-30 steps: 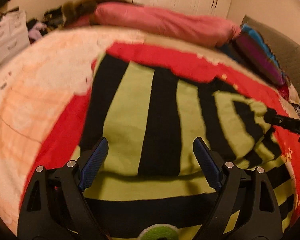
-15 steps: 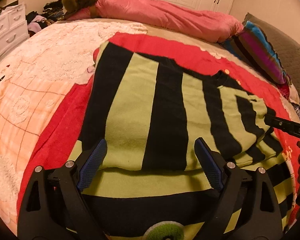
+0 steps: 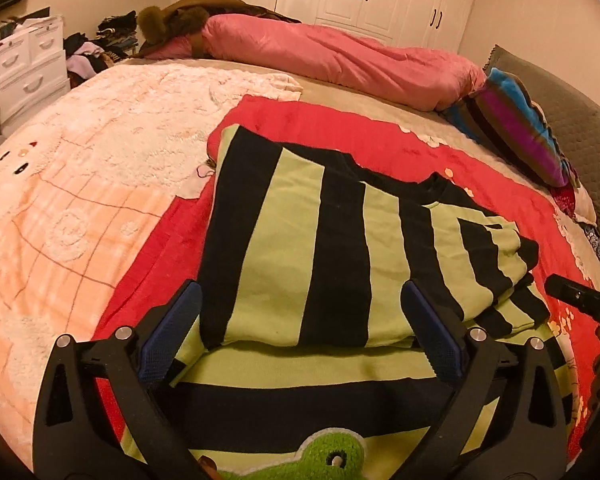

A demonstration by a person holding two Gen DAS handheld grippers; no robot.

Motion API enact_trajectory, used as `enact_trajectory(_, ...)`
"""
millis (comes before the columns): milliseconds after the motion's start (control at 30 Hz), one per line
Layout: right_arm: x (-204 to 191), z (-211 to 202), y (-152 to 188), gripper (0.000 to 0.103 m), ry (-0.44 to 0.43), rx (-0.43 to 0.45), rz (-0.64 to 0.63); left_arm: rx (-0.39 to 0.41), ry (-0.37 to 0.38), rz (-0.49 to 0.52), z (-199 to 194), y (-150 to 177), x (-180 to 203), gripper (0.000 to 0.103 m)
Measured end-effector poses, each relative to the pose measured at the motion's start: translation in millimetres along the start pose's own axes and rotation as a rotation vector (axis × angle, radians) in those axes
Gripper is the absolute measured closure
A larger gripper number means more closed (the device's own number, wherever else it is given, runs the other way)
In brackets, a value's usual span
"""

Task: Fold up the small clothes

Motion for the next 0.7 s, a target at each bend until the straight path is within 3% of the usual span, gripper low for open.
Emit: enact_trajectory(700,-9,-35,-3,0.025,-0.035,0.034,0.01,0.109,-0.009,-0.072,-46,-18,-14,0.009)
Point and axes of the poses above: each gripper's, at about its wrist camera, not at the fingertips, and z roughly the way its jaws point, x to its right, y to its underside, the point moved 8 cm from there along z, roughly the way its jaws point, and after that the axes turned 8 degrees about y, right-handed, at the moved point
